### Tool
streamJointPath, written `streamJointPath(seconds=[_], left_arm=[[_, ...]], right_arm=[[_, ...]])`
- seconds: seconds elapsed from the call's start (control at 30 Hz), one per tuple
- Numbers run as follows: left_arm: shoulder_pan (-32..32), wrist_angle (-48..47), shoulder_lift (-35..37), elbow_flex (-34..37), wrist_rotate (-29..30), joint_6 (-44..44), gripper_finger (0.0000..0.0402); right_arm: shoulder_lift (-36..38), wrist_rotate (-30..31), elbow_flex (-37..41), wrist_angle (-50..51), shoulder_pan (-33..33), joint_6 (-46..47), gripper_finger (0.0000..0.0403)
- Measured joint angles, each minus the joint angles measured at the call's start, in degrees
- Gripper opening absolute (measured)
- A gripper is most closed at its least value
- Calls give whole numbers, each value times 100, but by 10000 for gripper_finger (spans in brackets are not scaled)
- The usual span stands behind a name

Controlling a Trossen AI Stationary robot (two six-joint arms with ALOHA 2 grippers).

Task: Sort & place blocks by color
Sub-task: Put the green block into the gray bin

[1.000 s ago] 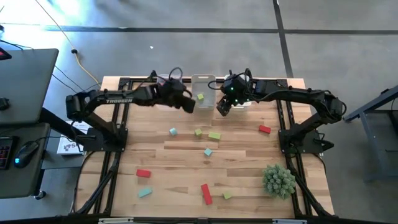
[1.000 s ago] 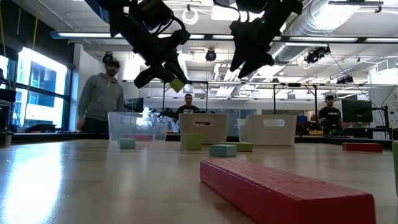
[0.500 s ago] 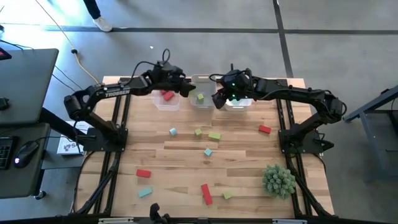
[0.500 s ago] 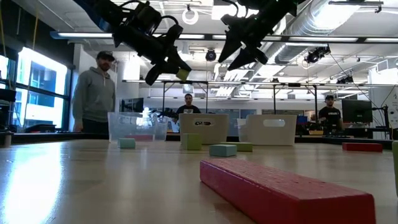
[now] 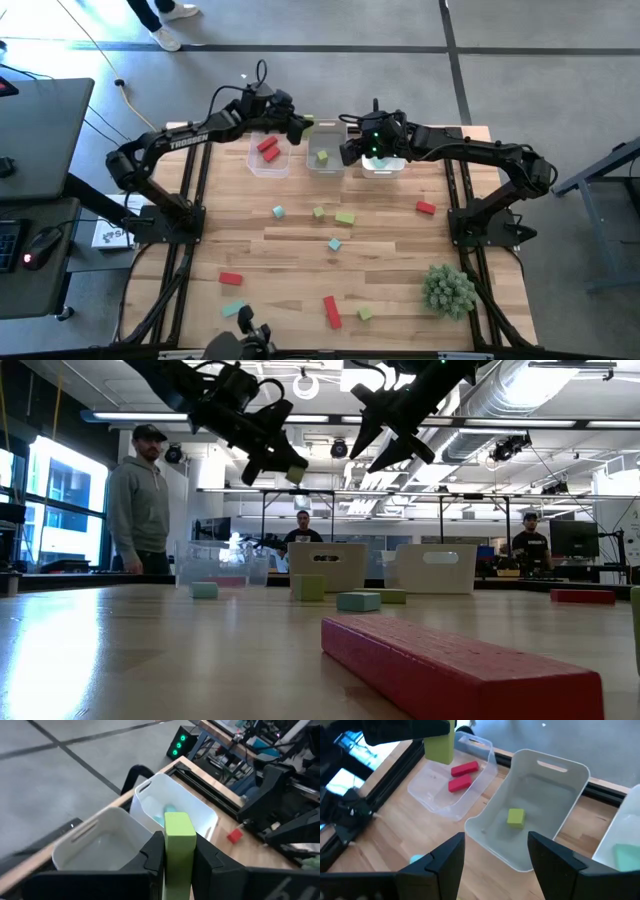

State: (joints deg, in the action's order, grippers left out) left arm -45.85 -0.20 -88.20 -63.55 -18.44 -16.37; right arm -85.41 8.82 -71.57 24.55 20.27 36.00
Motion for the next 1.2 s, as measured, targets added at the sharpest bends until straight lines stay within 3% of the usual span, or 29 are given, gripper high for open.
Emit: streamJointPath(seconds=[0.33, 0.7, 1.0, 1.2], left_arm=[[1, -195, -933, -683, -10, 515, 35], [115, -222, -1937, -709, -46, 507, 40], [224, -216, -2269, -710, -44, 506, 43], [235, -202, -2269, -711, 7, 493, 74]], right_arm=[[0, -31, 0, 43, -2, 662, 204], [0, -131, 0, 278, -4, 921, 204], [0, -131, 0, 317, -4, 904, 204], [0, -131, 0, 431, -4, 900, 204]])
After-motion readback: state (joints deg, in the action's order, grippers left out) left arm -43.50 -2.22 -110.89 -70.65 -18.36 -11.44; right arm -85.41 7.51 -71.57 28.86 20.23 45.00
